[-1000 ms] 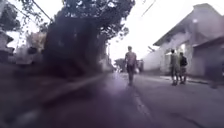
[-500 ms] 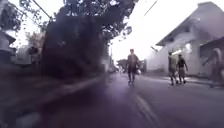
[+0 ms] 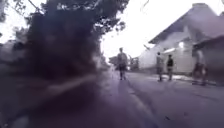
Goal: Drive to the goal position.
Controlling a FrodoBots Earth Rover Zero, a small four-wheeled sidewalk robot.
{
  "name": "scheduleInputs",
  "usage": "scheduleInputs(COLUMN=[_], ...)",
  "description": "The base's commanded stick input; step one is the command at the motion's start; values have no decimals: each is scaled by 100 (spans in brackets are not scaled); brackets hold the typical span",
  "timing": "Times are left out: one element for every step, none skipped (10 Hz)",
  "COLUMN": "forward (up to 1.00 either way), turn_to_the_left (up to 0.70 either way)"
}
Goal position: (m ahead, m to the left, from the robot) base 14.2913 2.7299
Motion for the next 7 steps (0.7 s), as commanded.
scheduleInputs(forward=[70,70,70,70,70,70,70], turn_to_the_left=[0,0,0,0,0,0,0])
